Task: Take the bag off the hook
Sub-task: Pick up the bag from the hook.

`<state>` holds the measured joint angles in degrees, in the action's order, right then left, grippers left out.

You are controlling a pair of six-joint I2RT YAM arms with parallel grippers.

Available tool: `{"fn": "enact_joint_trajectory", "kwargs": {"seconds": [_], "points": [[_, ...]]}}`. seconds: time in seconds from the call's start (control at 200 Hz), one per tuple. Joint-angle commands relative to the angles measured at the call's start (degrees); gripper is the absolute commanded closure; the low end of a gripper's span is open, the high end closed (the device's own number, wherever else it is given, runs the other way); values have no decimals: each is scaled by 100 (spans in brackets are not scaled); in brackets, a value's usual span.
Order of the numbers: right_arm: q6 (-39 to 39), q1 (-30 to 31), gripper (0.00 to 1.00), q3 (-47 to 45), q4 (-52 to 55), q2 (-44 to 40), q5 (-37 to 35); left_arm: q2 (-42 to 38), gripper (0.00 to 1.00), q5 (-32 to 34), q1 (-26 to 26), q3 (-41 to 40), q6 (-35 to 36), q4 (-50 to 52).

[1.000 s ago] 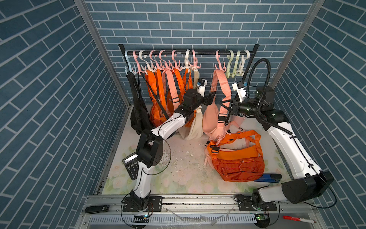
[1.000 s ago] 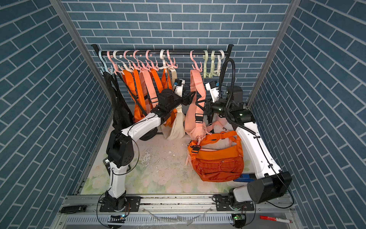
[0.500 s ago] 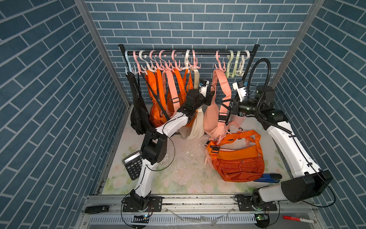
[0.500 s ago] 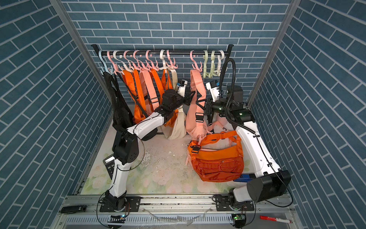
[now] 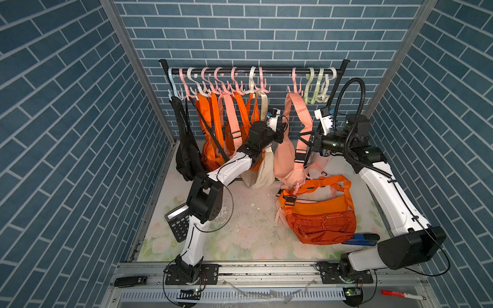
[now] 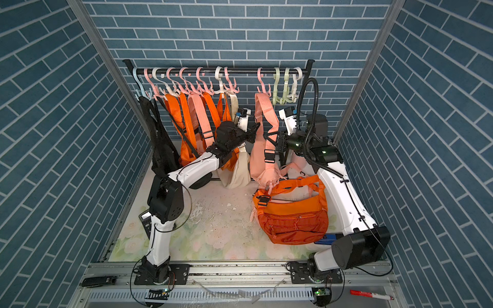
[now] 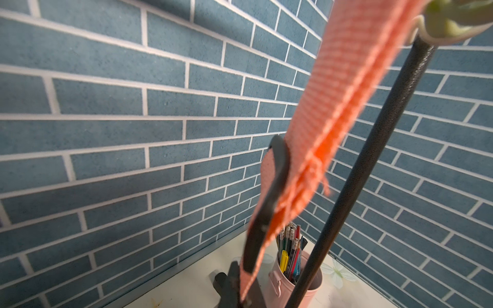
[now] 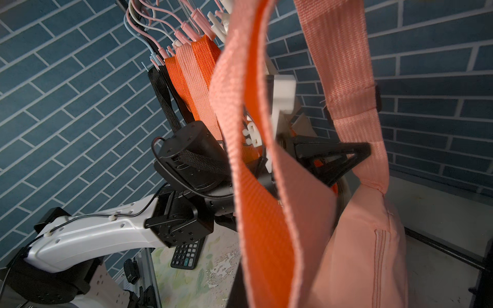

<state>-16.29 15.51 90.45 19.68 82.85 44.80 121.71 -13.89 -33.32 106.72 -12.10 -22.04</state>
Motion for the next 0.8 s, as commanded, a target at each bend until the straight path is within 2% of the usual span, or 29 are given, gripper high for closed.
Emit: {"fn": "enact_joint_trajectory", "kwargs": {"seconds": [0.0, 0.2, 0.45, 0.795], "points": [[-46, -21, 100, 145, -239, -14, -139, -411, 100, 47, -42, -60, -27, -123], [43, -21, 100, 499, -36, 146, -247, -719, 100, -1, -59, -37, -222, 57], [109, -20, 100, 1078, 227, 384, -317, -1238, 100, 156, -88, -241, -94, 310], [108, -21, 100, 1209, 347, 187, -366, -1959, 100, 205, -89, -532, 155, 686]]}}
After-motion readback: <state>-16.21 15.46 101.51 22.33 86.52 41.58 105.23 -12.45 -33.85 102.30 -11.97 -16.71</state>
